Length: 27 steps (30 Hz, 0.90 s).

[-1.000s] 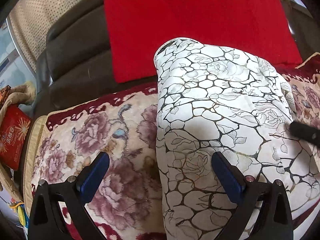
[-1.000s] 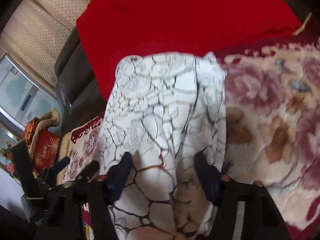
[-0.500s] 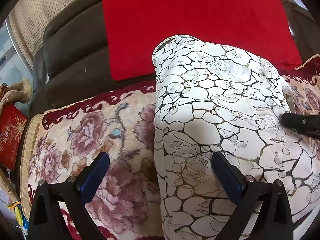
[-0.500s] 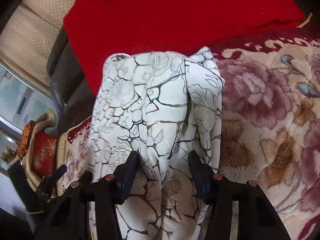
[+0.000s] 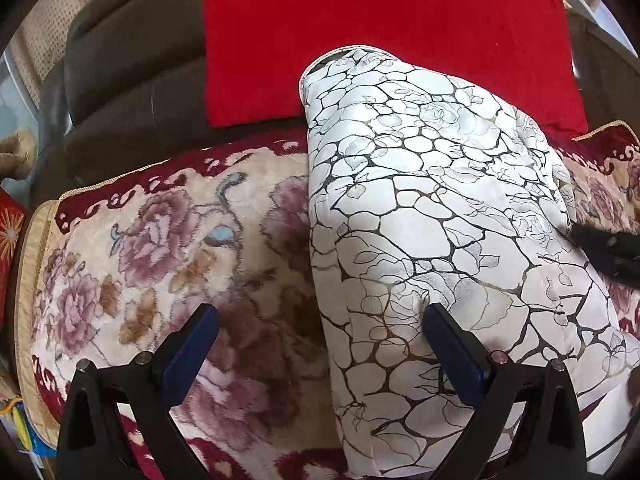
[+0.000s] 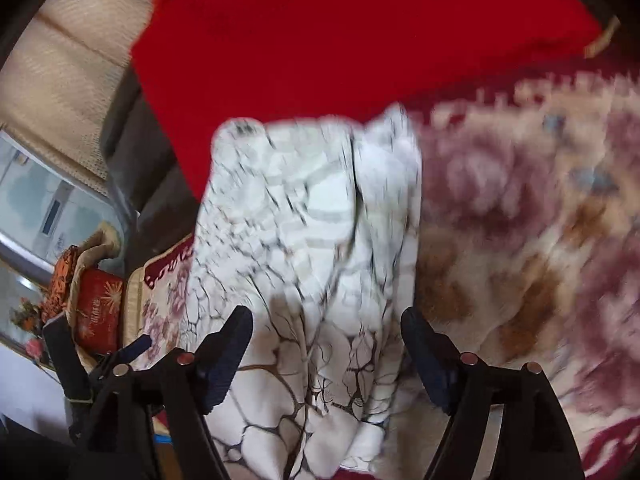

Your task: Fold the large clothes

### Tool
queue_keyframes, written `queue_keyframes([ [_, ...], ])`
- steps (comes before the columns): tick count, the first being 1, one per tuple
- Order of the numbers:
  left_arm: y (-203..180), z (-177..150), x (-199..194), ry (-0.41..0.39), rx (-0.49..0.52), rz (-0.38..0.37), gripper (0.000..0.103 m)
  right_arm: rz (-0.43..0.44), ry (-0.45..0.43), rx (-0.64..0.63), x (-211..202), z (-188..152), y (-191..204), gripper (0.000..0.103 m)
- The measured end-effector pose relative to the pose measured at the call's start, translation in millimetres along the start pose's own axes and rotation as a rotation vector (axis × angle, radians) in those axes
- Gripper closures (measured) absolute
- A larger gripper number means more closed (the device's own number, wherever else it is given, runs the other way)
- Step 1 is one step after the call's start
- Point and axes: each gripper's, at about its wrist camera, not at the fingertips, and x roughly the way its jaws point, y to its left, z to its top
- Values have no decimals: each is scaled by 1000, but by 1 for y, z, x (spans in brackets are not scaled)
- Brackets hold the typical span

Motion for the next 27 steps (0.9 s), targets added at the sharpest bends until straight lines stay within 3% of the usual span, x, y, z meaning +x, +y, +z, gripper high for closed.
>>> queue_keyframes([
  [2, -6, -1, -1, -11, 20, 7, 2, 11, 17, 15, 14, -5, -1, 24],
  [3, -8, -1, -1, -16, 31, 14, 2, 11, 4, -7, 15, -8, 3, 30],
  [6, -13, -1, -4, -29, 55, 37, 2, -12, -40, -82, 9, -12, 20, 59],
  [10, -13, 0, -4, -33, 53, 31, 2, -20, -47, -105, 4, -12, 18, 65],
  [14, -14, -2, -4, -33, 50, 36, 2, 19, -14, -25, 18, -10, -3, 64],
  [18, -15, -1, -7, -40, 62, 44, 2, 46, 7, 36, 10, -5, -3, 30],
  [20, -14, -1, -7, -38, 58, 42, 2, 81, -11, 53, 2, 1, -1, 28],
  [27, -11, 1, -1, -27, 42, 20, 2, 4, -44, 87, 16, 31, -10, 24],
])
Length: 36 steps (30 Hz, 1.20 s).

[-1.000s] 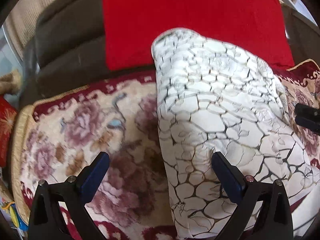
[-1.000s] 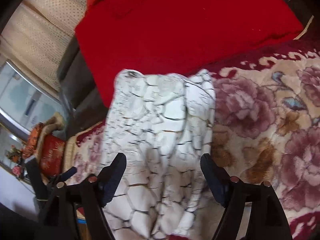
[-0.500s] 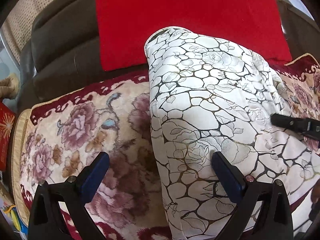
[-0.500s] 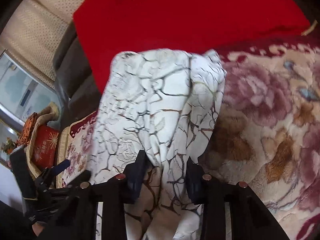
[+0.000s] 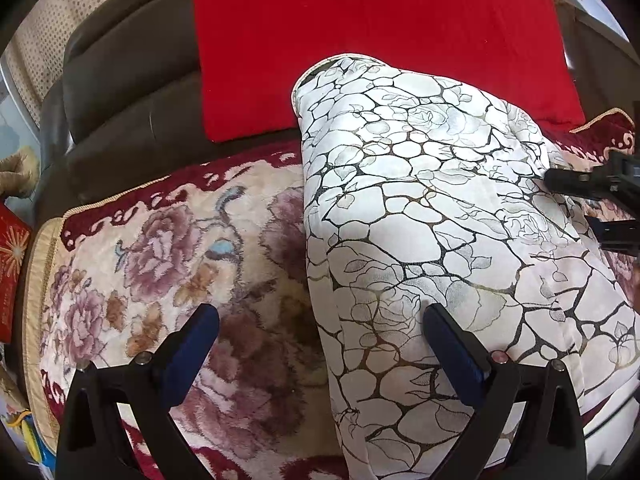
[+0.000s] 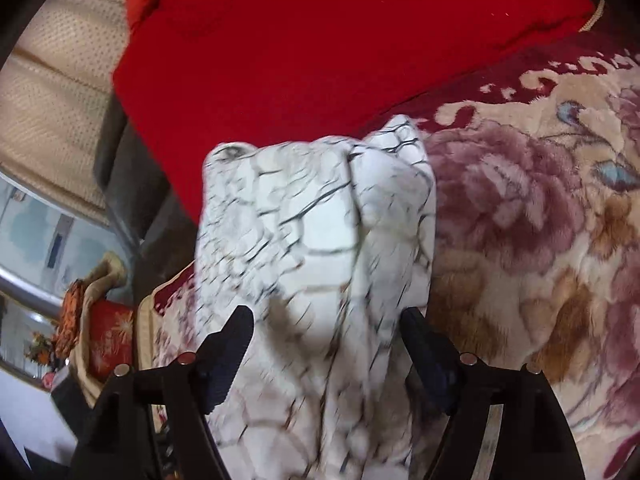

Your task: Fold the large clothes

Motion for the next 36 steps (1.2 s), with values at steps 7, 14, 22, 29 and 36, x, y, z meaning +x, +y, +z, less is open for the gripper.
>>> queue_keyframes([
  [7, 0, 2, 4, 4, 4, -9, 2, -8, -12, -113, 18, 1, 23, 52],
  [14, 1, 0, 0, 7, -9, -19, 2, -33, 2, -137, 17, -2, 14, 51],
  [22, 34, 7, -15, -12, -54, -36, 2, 49, 1, -58, -11, -10, 0, 29],
  [29, 36, 4, -21, -35, -46, 27, 2, 69, -6, -113, -31, -35, 14, 29],
  [36, 22, 2, -32, -71, 9, 55, 2, 15, 41, -197, -31, -68, 26, 23],
])
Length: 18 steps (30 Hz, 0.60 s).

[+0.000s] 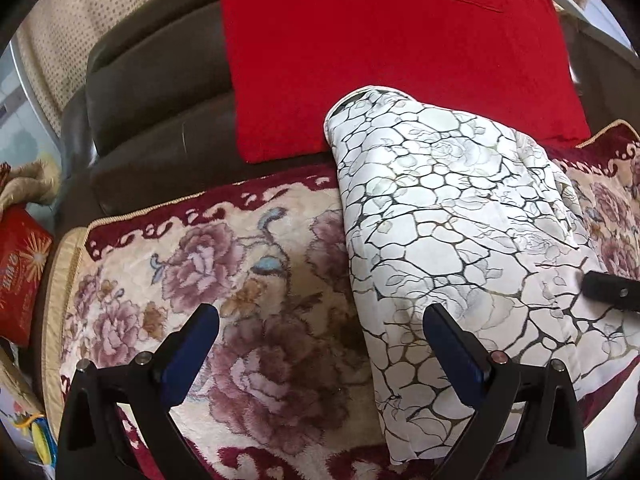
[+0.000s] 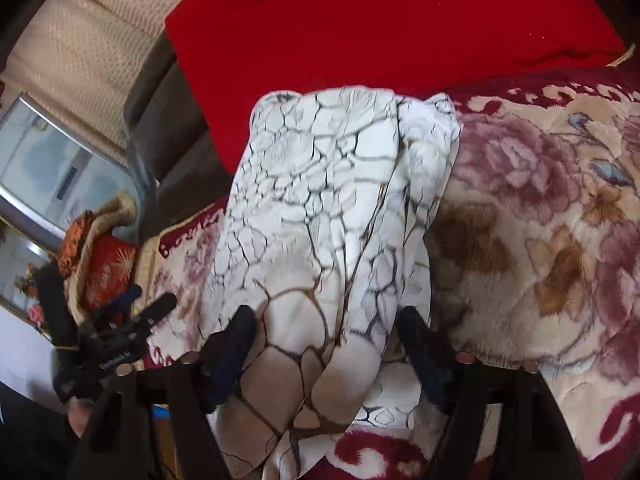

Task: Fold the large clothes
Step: 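Fold the coat's end over the body with the right tool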

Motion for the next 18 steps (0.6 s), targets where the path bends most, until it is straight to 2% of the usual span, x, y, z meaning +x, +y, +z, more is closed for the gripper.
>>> queue_keyframes([
  [3, -3, 0, -4, -8, 9, 2, 2, 2, 7, 17, 8, -3, 1, 23],
  [4, -3, 0, -5, -9, 10, 1, 2, 1, 1, -2, 8, -4, 4, 26],
  [5, -3, 0, -5, -9, 9, -1, 2, -3, -18, -31, 5, -4, 10, 30],
  [6, -2, 0, -6, -10, 7, -3, 2, 2, -51, -75, 0, -6, 17, 47],
  [7, -2, 0, -6, -10, 6, -3, 2, 1, -60, -95, -1, -6, 21, 53],
  [12, -1, -3, 0, 14, -4, -12, 2, -74, -12, -102, 17, -9, 5, 53],
  [16, 0, -8, 4, 35, 1, -7, 2, -12, -14, -21, 16, -10, -10, 53],
  [17, 0, -9, 4, 36, 3, -4, 2, -12, -11, -23, 14, -10, -8, 51],
  [18, 0, -9, 4, 35, 5, 1, 2, -11, -9, -22, 10, -10, -5, 44],
])
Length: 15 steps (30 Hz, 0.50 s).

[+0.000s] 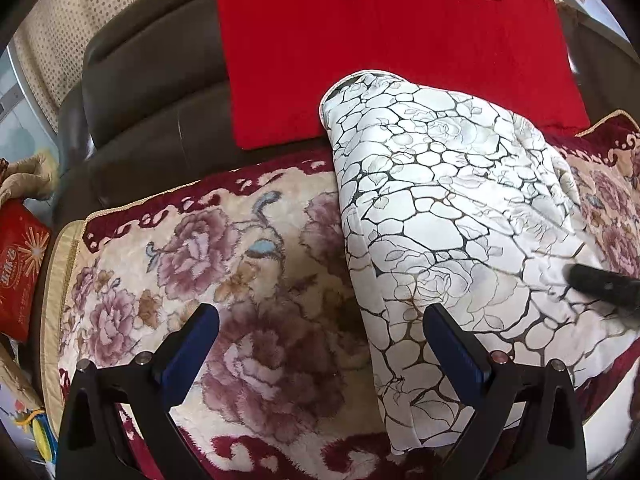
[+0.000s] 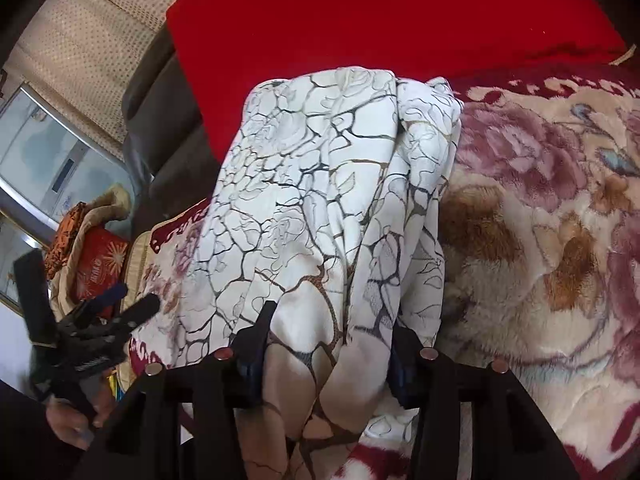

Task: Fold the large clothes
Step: 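Fold the coat's end over the body with the right tool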

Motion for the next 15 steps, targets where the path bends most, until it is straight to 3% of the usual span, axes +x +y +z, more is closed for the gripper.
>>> queue_keyframes([
  [3, 0, -1, -1, 1, -1, 1, 2, 16, 18, 28, -15, -1, 8, 29],
  [6, -1, -3, -1, 4, -4, -1, 2, 71, 34, 17, -31, -2, 16, 23],
  [12, -4, -13, 0, 26, -7, -23, 2, 72, 85, -10, -25, -26, 28, 23],
  [14, -6, -17, 2, 43, -7, -42, 2, 63, 80, -15, -19, -30, 28, 43],
  [15, -7, -19, 4, 48, -6, -47, 2, 59, 80, -26, -18, -32, 30, 63],
])
